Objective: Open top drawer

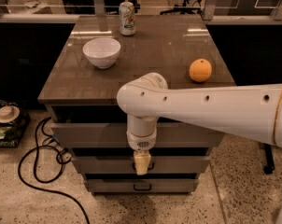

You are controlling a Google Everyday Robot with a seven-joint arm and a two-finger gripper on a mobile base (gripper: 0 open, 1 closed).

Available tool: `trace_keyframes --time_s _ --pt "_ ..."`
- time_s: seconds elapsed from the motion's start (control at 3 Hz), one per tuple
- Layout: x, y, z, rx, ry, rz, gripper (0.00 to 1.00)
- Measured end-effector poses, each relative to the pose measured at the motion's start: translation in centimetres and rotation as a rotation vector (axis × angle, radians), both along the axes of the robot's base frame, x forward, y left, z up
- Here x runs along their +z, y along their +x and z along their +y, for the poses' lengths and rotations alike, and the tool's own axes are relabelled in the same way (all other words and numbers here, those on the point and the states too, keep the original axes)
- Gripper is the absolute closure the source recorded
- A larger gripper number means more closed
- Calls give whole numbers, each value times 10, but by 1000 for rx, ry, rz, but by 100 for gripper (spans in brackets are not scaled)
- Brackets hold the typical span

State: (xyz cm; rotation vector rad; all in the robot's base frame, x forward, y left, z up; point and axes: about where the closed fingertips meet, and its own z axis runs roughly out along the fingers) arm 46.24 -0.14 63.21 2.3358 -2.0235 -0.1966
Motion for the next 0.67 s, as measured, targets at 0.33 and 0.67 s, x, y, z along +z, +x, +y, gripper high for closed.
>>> trace_keyframes --time_s 0.33,0.67 --pt "1 0 0 0 0 0 62" --pt "1 -1 0 0 0 0 87"
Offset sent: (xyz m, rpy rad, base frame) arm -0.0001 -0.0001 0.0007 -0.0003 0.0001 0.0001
